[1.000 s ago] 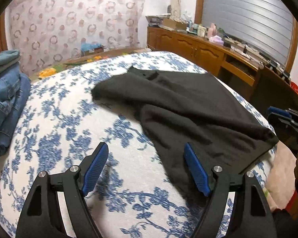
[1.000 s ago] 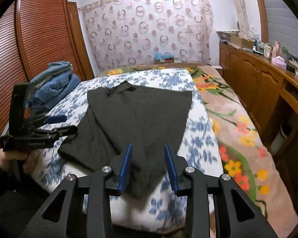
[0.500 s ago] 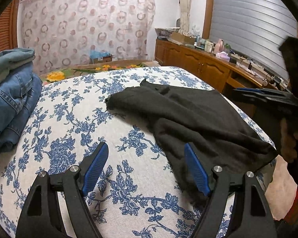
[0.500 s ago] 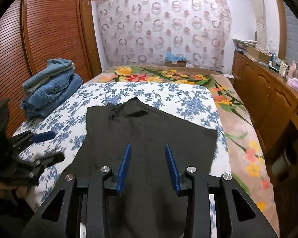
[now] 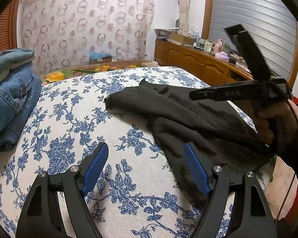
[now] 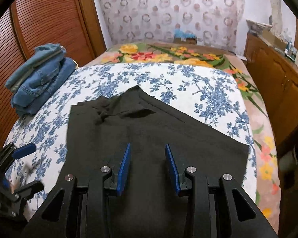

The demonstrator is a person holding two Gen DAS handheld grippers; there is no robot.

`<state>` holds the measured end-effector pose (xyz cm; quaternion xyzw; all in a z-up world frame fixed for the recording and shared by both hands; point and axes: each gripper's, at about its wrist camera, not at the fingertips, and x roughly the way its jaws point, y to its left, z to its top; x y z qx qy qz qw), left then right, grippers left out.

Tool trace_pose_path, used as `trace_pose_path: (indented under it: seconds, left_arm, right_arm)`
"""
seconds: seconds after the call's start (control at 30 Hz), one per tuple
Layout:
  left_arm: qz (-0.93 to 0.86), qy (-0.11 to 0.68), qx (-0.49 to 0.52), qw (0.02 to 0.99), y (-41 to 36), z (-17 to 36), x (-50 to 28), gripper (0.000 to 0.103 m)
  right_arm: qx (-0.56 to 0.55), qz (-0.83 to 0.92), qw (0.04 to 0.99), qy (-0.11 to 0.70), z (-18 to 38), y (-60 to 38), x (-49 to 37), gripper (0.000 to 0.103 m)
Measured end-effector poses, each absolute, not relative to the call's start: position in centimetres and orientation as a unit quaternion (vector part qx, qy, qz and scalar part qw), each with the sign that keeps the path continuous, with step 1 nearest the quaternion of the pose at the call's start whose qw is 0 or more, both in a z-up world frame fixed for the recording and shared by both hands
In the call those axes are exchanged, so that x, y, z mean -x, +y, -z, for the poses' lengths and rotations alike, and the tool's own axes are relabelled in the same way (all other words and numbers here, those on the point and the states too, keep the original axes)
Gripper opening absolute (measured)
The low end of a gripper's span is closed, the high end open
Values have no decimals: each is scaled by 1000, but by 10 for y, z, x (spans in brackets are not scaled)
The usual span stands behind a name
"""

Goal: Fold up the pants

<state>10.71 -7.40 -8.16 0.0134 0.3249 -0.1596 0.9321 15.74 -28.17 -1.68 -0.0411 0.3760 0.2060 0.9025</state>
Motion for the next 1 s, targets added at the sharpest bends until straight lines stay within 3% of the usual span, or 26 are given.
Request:
trace_pose_path:
  seconds: [0.3,0.5,1.0]
  left_arm:
    - [161,331,-14,930,-75,83,-108,79]
    - [161,333,-14,929,-75,84,-109,79]
    - [160,341,-17,926,-74,88,-112,79]
  right_arm:
    - [57,-222,889,397,29,-260,-185,29]
    - [64,-251,885,387,30,-252,-185,5]
    - [53,-175,942,283,-26,-326,-154,3]
